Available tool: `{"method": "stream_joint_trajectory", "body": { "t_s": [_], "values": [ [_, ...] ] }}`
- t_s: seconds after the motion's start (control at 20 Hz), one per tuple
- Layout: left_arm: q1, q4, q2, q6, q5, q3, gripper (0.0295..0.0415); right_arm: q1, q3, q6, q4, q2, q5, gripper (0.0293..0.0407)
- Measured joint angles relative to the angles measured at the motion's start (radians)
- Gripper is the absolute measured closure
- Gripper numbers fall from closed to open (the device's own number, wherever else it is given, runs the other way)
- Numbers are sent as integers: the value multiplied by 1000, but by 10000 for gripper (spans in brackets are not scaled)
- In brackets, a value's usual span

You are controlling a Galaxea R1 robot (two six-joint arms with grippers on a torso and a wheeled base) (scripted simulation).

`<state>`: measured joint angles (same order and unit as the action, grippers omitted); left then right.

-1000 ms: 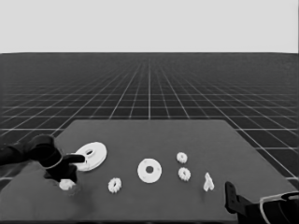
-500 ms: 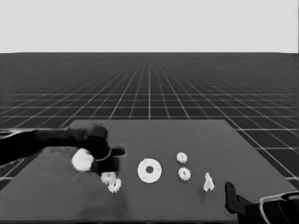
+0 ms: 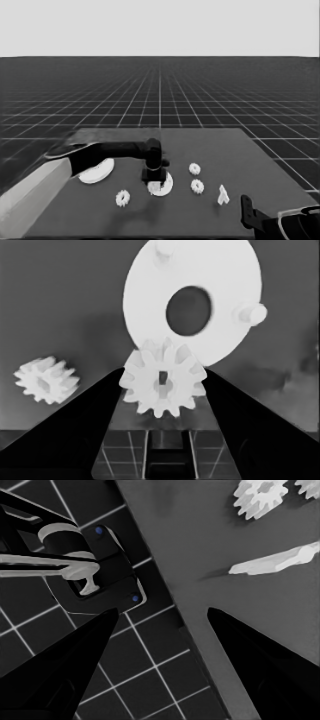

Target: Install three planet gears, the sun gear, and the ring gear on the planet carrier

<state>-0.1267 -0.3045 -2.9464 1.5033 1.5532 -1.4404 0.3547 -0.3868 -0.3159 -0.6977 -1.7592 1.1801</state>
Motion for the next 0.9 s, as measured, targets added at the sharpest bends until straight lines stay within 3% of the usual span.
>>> {"method": "stream_joint_trajectory", "body": {
  "t_s": [0.15, 0.4, 0.5, 0.55, 0.9],
  "values": [
    [-45, -44, -9, -26, -14, -38, 398, 0, 0, 0, 0, 0, 0, 315],
    [-56, -55, -11, -32, -18, -48, 398, 0, 0, 0, 0, 0, 0, 315],
    [-56, -55, -11, -32, -18, -48, 339, 0, 0, 0, 0, 0, 0, 315],
    [-56, -55, -11, -32, -18, -48, 330, 0, 0, 0, 0, 0, 0, 315],
    [-57, -55, -11, -32, -18, -48, 326, 0, 0, 0, 0, 0, 0, 315]
  ]
}}
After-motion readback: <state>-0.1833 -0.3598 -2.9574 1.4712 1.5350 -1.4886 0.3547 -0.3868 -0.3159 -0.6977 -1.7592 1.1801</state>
